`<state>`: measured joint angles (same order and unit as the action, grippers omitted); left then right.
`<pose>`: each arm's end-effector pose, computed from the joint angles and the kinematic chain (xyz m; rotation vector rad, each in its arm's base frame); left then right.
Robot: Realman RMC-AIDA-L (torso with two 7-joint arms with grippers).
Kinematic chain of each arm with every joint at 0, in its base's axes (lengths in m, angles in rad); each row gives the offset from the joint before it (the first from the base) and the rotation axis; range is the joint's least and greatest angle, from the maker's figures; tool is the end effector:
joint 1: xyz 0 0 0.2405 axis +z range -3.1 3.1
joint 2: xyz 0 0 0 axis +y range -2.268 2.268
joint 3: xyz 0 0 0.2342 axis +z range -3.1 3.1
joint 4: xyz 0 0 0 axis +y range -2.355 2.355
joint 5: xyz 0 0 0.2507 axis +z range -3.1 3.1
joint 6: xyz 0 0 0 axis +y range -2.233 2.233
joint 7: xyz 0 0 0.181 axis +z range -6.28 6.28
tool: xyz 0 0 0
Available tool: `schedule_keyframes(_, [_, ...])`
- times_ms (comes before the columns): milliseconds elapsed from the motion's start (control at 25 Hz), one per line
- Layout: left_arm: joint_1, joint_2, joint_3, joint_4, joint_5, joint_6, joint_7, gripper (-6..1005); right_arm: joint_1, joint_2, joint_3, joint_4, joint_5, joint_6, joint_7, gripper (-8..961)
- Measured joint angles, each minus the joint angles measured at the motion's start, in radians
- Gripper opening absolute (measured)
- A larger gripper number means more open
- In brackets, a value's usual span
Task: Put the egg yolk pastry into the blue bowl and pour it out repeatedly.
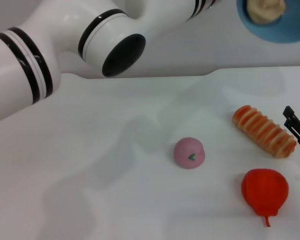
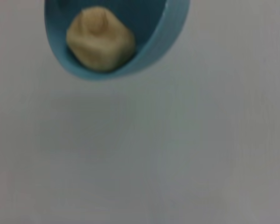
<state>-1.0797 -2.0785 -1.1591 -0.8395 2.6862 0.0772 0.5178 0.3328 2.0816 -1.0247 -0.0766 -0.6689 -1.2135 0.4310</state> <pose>0.0859 0.4846 -0.1190 -2.1259 0.4801 -0.4168 0.3773 0.3299 -0.0295 -1.7365 0.6645 0.6852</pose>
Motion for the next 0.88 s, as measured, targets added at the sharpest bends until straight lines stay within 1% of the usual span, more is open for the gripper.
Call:
schedule_keyframes(160, [0.041,0.000,-0.009,-0.039,-0.004,0.093,0.116,-1,0.000,0.000,0.000,0.001,0.000,0.002,0.001,728])
schedule_keyframes(240, [0.059,0.000,-0.014,-0.058,-0.016,0.120,0.155,-1,0.000,0.000,0.000,0.002,0.000,0.002,0.001,729])
schedule_keyframes(360, [0.064,0.000,-0.013,-0.061,-0.026,0.131,0.162,0,0.000,0.000,0.001,0.002,0.001,0.002,0.002,729])
schedule_keyframes(600, [0.087,0.000,0.083,-0.020,-0.052,0.299,0.221,0,0.005,0.000,0.008,0.001,0.004,0.002,0.003,724])
schedule_keyframes(800, [0.089,0.000,0.095,-0.021,-0.087,0.296,0.225,-1,0.006,0.000,0.010,0.001,0.006,0.002,0.003,720])
schedule_keyframes(880, [0.084,0.000,0.090,-0.021,-0.099,0.265,0.224,-1,0.006,0.000,0.011,0.002,0.007,0.002,0.003,718])
